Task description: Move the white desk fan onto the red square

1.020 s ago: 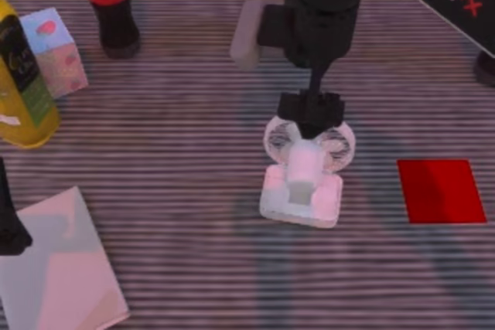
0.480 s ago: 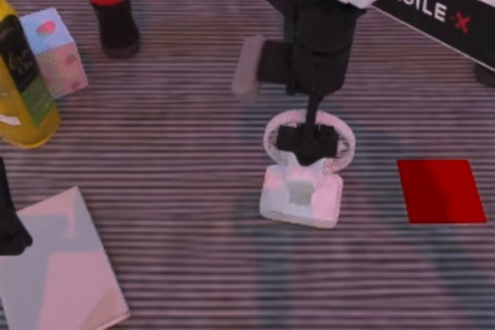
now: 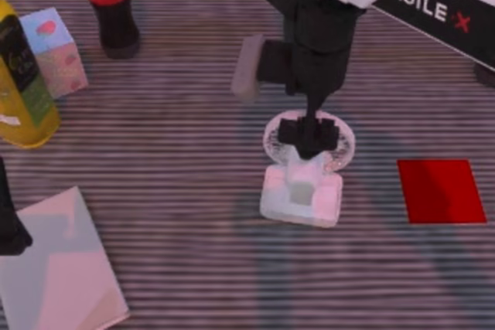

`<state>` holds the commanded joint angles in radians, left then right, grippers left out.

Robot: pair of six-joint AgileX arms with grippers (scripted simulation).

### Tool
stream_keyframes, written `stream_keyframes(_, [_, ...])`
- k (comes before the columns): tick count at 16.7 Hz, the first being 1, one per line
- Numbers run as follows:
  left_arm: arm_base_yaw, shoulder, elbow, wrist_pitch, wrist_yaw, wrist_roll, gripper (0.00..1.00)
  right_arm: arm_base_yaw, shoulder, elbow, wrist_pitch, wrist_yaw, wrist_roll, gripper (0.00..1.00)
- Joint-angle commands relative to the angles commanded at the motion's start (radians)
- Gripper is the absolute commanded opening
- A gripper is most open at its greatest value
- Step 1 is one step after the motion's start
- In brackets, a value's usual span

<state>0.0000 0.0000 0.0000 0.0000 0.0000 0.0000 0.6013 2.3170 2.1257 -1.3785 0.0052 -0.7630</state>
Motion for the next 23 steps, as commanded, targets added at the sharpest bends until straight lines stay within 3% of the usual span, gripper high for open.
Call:
stream_keyframes(8, [0.000,0.000,0.000,0.000,0.000,0.000,1.00,0.000,0.000,0.000,0.000,0.000,0.000,0.02])
stream_keyframes(18, [0.000,0.000,0.000,0.000,0.000,0.000,1.00,-0.003,-0.005,0.005,-0.004,0.000,0.001,0.00])
stream_keyframes(23, [0.000,0.000,0.000,0.000,0.000,0.000,1.00,-0.002,0.029,0.175,-0.135,0.000,0.004,0.00])
